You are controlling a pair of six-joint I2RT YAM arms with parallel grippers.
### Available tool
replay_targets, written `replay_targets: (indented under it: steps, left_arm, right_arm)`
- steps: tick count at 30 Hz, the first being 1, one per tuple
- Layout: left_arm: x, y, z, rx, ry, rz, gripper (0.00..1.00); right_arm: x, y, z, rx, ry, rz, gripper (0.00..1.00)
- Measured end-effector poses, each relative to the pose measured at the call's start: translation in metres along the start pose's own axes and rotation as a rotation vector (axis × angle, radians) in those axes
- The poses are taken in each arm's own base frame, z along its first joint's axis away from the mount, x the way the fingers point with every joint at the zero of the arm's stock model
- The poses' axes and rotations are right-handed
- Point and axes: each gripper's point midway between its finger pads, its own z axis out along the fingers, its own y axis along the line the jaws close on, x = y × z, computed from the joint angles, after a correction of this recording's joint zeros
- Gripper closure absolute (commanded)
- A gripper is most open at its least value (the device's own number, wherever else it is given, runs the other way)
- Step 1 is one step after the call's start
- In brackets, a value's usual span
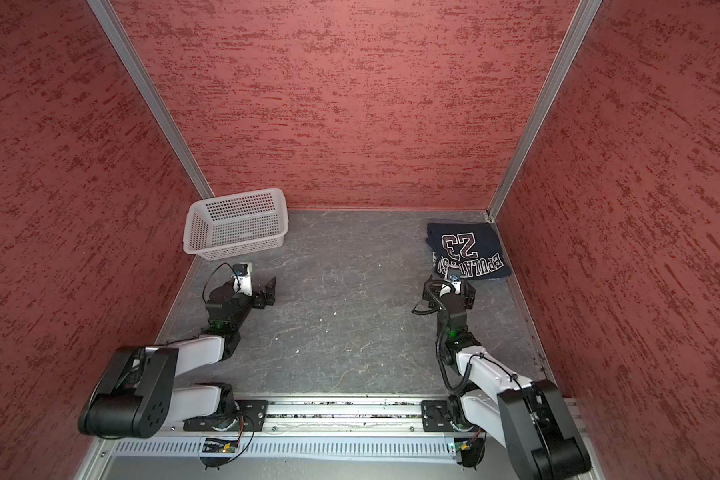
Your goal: Fold and stack the tank tops
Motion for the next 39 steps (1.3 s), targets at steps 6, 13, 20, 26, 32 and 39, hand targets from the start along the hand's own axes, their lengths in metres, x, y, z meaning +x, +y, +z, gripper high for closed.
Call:
replay_targets:
  steps: [6,13,20,26,32,39]
  left_arm:
    - [0.018,0.022,0.015,-0.028,0.017,-0.050,0.00]
    - [-0.009,0.035,0.028,-0.070,-0.034,-0.089,0.00]
    - [-0.007,0.039,0.028,-0.093,-0.025,-0.098,0.00]
    - [-0.006,0.038,0.029,-0.097,-0.018,-0.097,0.00]
    - [-0.004,0.039,0.028,-0.107,-0.011,-0.097,0.00]
    - [-0.003,0.040,0.028,-0.108,-0.008,-0.098,0.00]
  right_arm:
    - [0.003,-0.011,0.016,0.002,-0.033,0.029,0.01]
    - [0.001,-0.002,0.028,-0.106,-0.081,0.014,0.01]
    - [0.021,-0.011,0.049,-0.125,-0.032,0.045,0.01]
    - [0.005,-0.017,0.056,-0.098,-0.069,0.090,0.01]
    - [0.005,-0.026,0.055,-0.049,-0.078,0.121,0.01]
    - [0.005,-0.027,0.055,-0.041,-0.078,0.124,0.01]
